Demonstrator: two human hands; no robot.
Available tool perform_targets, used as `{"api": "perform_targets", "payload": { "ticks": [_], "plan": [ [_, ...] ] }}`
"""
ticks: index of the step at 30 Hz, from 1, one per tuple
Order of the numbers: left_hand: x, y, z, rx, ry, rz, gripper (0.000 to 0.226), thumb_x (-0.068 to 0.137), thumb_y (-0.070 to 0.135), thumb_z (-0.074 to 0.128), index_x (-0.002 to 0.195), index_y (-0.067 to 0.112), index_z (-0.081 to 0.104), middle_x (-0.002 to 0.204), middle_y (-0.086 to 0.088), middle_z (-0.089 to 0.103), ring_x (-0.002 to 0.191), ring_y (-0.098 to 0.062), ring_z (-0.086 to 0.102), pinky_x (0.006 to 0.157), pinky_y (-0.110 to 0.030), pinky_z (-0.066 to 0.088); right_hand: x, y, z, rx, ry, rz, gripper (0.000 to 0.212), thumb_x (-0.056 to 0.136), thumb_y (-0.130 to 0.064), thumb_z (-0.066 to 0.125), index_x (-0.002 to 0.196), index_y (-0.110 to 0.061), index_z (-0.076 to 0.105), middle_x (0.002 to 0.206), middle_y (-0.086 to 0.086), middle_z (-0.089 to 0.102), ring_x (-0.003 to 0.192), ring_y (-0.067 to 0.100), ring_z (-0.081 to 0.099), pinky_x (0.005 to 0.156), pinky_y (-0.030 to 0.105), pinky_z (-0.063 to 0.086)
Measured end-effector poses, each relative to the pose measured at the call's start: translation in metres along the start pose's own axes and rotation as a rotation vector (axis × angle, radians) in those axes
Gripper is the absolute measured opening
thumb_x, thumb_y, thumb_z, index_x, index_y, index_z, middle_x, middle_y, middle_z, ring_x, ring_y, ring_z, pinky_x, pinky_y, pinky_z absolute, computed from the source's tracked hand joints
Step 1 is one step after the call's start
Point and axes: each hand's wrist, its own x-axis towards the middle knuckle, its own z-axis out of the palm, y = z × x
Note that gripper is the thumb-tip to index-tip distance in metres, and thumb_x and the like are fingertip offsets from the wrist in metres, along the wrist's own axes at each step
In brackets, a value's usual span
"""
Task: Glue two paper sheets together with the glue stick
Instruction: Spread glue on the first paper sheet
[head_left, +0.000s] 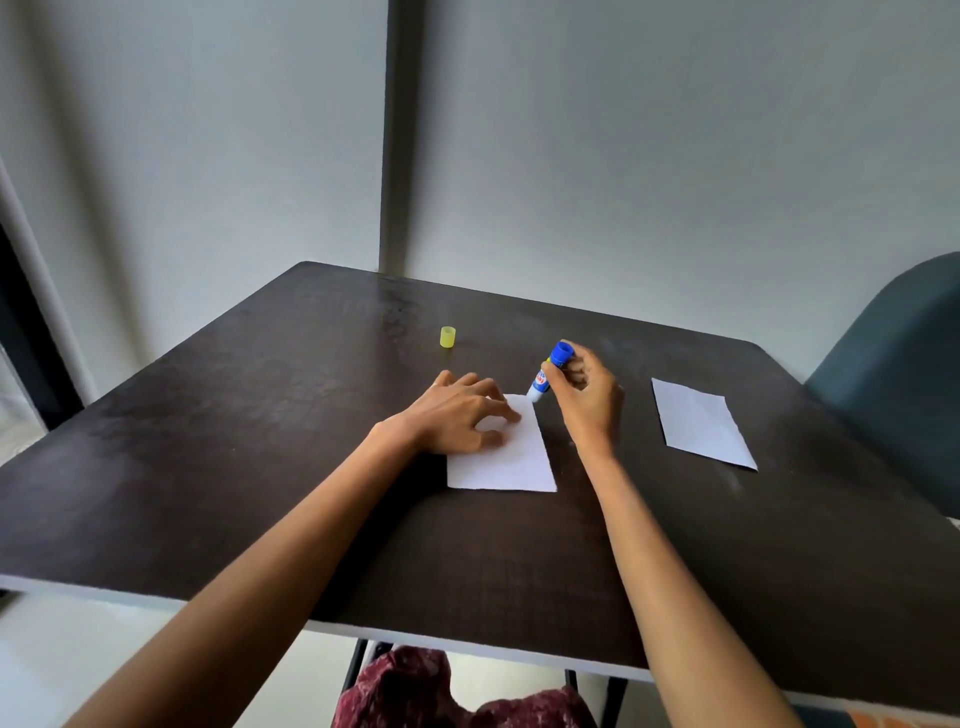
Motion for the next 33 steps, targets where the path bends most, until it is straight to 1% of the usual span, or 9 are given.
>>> {"api": "perform_targets", "payload": {
  "ticks": [4, 8, 13, 16, 20, 23, 26, 30, 33],
  "plan": [
    [0.000, -0.001, 0.000, 0.000, 0.000, 0.003, 0.043, 0.091, 0.048, 0.047, 0.133, 0.042, 0.048, 0.135, 0.007, 0.047, 0.120, -0.016, 0.040, 0.096, -0.037, 0.028, 0.002, 0.002, 0.003, -0.002, -0.019, -0.006, 0.029, 0.079, -0.014, 0.070, 0.108, -0.013, 0.066, 0.082, -0.005, 0.067, 0.073, 0.005, 0.063, 0.067, 0.004, 0.046],
    [0.001, -0.001, -0.001, 0.003, -0.007, 0.002, 0.044, 0.091, 0.050, 0.047, 0.133, 0.042, 0.047, 0.136, 0.007, 0.046, 0.119, -0.016, 0.040, 0.097, -0.038, 0.027, 0.003, 0.004, 0.006, -0.017, -0.041, -0.032, 0.029, 0.079, -0.012, 0.070, 0.107, -0.012, 0.066, 0.082, -0.005, 0.067, 0.071, 0.002, 0.062, 0.066, 0.001, 0.045],
    [0.002, -0.003, 0.002, 0.016, 0.001, -0.009, 0.046, 0.090, 0.054, 0.045, 0.134, 0.040, 0.047, 0.137, 0.007, 0.046, 0.120, -0.016, 0.041, 0.098, -0.038, 0.027, 0.003, 0.004, 0.007, -0.065, -0.074, -0.073, 0.031, 0.077, -0.012, 0.073, 0.107, -0.010, 0.067, 0.082, -0.003, 0.067, 0.072, 0.006, 0.064, 0.065, 0.002, 0.046],
    [0.003, -0.004, 0.003, 0.034, 0.017, -0.026, 0.048, 0.089, 0.056, 0.045, 0.133, 0.039, 0.048, 0.137, 0.008, 0.046, 0.120, -0.015, 0.041, 0.097, -0.038, 0.026, 0.003, 0.003, 0.005, -0.071, -0.065, -0.069, 0.030, 0.076, -0.014, 0.074, 0.106, -0.013, 0.068, 0.078, -0.006, 0.066, 0.066, -0.003, 0.061, 0.063, 0.001, 0.044],
    [0.004, -0.007, 0.005, 0.042, 0.027, -0.057, 0.049, 0.089, 0.058, 0.044, 0.133, 0.037, 0.048, 0.136, 0.006, 0.047, 0.120, -0.017, 0.042, 0.098, -0.039, 0.027, 0.001, 0.002, 0.005, -0.074, -0.089, -0.078, 0.029, 0.076, -0.012, 0.073, 0.104, -0.014, 0.068, 0.076, -0.007, 0.066, 0.064, -0.014, 0.060, 0.063, 0.001, 0.044],
    [0.004, -0.012, 0.006, 0.039, 0.049, -0.100, 0.049, 0.089, 0.058, 0.043, 0.133, 0.038, 0.048, 0.135, 0.005, 0.047, 0.121, -0.018, 0.042, 0.097, -0.038, 0.025, 0.000, 0.001, 0.004, -0.069, -0.099, -0.082, 0.026, 0.076, -0.011, 0.073, 0.102, -0.014, 0.069, 0.074, -0.006, 0.066, 0.063, -0.014, 0.060, 0.062, 0.002, 0.044],
    [0.002, -0.021, 0.005, 0.030, 0.070, -0.173, 0.049, 0.089, 0.057, 0.043, 0.133, 0.037, 0.048, 0.135, 0.004, 0.047, 0.122, -0.019, 0.041, 0.098, -0.038, 0.024, -0.002, -0.001, 0.004, -0.067, -0.123, -0.066, 0.029, 0.076, -0.011, 0.072, 0.104, -0.016, 0.069, 0.077, -0.006, 0.067, 0.064, -0.011, 0.061, 0.063, 0.003, 0.046],
    [-0.001, -0.025, 0.006, 0.040, 0.082, -0.237, 0.049, 0.089, 0.057, 0.042, 0.133, 0.036, 0.048, 0.134, 0.003, 0.047, 0.123, -0.019, 0.040, 0.099, -0.039, 0.024, -0.004, -0.005, 0.004, -0.049, -0.160, -0.060, 0.030, 0.075, -0.009, 0.071, 0.104, -0.017, 0.069, 0.073, -0.013, 0.066, 0.063, -0.014, 0.060, 0.064, 0.004, 0.047],
    [-0.001, -0.027, 0.006, 0.041, 0.095, -0.276, 0.049, 0.089, 0.057, 0.041, 0.133, 0.036, 0.049, 0.133, 0.003, 0.048, 0.123, -0.019, 0.040, 0.100, -0.038, 0.024, -0.005, -0.005, 0.001, -0.033, -0.181, -0.034, 0.028, 0.074, -0.010, 0.071, 0.100, -0.019, 0.070, 0.071, -0.017, 0.067, 0.063, -0.010, 0.061, 0.068, 0.011, 0.050]
  ]
}}
